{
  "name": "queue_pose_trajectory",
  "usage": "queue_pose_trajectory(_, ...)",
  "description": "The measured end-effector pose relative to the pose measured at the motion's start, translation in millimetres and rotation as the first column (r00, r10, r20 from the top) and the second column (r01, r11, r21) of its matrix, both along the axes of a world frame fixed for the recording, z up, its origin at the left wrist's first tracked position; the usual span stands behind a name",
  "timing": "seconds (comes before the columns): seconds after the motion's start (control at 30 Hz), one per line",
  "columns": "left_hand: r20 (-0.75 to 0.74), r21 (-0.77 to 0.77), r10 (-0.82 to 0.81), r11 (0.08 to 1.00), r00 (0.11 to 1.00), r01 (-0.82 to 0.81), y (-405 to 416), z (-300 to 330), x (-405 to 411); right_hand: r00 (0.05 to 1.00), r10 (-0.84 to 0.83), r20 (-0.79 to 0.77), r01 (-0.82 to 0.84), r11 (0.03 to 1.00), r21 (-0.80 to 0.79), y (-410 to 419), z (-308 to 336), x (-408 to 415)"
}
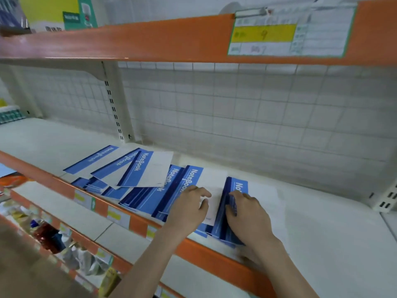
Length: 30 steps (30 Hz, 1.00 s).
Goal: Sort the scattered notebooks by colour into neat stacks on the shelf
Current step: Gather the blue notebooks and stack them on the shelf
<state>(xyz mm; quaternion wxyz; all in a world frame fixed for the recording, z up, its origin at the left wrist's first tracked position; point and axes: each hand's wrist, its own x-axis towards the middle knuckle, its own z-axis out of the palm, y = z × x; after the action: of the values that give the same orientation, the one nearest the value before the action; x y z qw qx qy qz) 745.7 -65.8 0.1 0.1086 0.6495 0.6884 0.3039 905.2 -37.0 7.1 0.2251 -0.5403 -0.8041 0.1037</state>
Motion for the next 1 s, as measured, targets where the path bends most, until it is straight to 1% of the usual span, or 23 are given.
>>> queue_pose_trajectory(0.1,-0.007,0.014,-0.038,0.999,0.999,0.038,12.7,-0.8,3.7,0.998,-0.054,0.017,0.054,0.998,-0.009,2.2,-0.6,3.3)
queue_pose_trajectory(0.2,-0.078,0.018,-0.058,0.998,0.995,0.060,24.8,-1.4,7.9,0.994,-0.100,0.036,0.101,0.995,-0.027,1.8,-1.4,2.7)
queue_pose_trajectory(0.4,-0.170,-0.105,-0.042,0.994,0.985,0.025,42.8,-2.6,1.5,0.972,-0.184,0.144,0.199,0.975,-0.099,3.9,-2.1,-7.7)
queue_pose_trajectory(0.6,-0.074,-0.191,-0.041,0.981,0.996,0.026,54.7,-1.5,-28.0,0.948,-0.263,0.178,0.292,0.942,-0.163,5.7,2.2,-20.0)
queue_pose_trajectory(0.73,-0.050,-0.171,-0.026,0.985,0.998,0.017,58.9,-2.5,-41.8,0.931,-0.311,0.191,0.335,0.936,-0.109,6.6,10.3,-26.6)
queue_pose_trajectory(0.9,-0.050,-0.149,-0.023,0.989,0.998,0.016,63.6,0.3,-41.1,0.920,-0.322,0.225,0.339,0.940,-0.040,14.8,13.9,-31.7)
queue_pose_trajectory(0.97,-0.063,-0.131,-0.028,0.991,0.998,0.020,65.9,0.1,-40.7,0.912,-0.335,0.238,0.353,0.935,-0.039,17.9,14.3,-29.9)
queue_pose_trajectory(1.0,-0.061,-0.117,-0.027,0.993,0.998,0.019,67.3,0.5,-40.9,0.914,-0.341,0.220,0.359,0.932,-0.049,19.2,16.1,-27.4)
